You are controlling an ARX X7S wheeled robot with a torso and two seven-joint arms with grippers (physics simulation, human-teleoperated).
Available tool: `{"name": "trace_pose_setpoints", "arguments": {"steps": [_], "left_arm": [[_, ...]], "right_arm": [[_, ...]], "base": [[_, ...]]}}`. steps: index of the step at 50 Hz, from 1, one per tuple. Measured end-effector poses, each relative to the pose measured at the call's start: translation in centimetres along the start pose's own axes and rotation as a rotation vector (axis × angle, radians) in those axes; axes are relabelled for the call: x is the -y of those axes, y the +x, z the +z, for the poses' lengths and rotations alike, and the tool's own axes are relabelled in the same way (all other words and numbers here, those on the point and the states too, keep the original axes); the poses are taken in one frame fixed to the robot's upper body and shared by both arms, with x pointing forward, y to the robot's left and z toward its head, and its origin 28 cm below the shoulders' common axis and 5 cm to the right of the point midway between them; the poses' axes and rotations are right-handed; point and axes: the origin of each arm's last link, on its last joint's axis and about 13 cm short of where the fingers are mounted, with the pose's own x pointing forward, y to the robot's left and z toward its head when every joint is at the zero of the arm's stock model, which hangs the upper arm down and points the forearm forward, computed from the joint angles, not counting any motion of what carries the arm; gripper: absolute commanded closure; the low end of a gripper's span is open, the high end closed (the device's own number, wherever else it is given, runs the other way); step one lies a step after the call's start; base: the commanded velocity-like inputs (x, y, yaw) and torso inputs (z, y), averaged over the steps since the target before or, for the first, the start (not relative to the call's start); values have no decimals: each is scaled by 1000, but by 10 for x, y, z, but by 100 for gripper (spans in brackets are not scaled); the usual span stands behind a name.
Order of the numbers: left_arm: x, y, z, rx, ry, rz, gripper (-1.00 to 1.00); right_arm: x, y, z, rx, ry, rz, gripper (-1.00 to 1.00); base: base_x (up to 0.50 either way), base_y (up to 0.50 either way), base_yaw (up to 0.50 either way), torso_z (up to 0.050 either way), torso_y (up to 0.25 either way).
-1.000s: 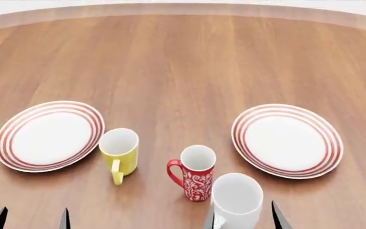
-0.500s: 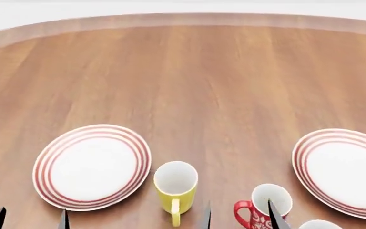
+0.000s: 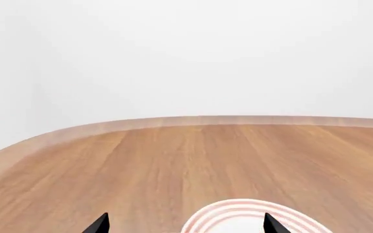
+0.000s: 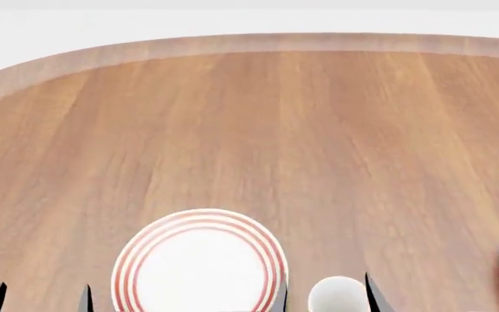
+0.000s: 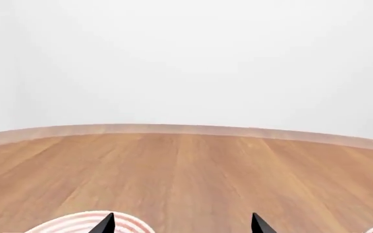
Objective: Put the red mug on the left plate.
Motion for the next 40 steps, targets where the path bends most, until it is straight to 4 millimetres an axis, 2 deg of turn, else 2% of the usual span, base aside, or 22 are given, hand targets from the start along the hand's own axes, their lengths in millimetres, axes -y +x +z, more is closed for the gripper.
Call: {"name": "trace_pose_setpoints", "arguments": {"steps": [6, 22, 40], "left_arm": [[0, 0, 0, 1, 1, -1, -100], [0, 0, 0, 2, -1, -3, -100], [1, -2, 1, 3, -1, -5, -100]], "right_arm": [[1, 2, 2, -13, 36, -44, -100], [-1, 10, 13, -24, 145, -308, -100], [-6, 2, 19, -5, 286, -527, -100]], "base": [[0, 0, 0, 0, 0], [0, 0, 0, 0, 0], [0, 0, 0, 0, 0]]}}
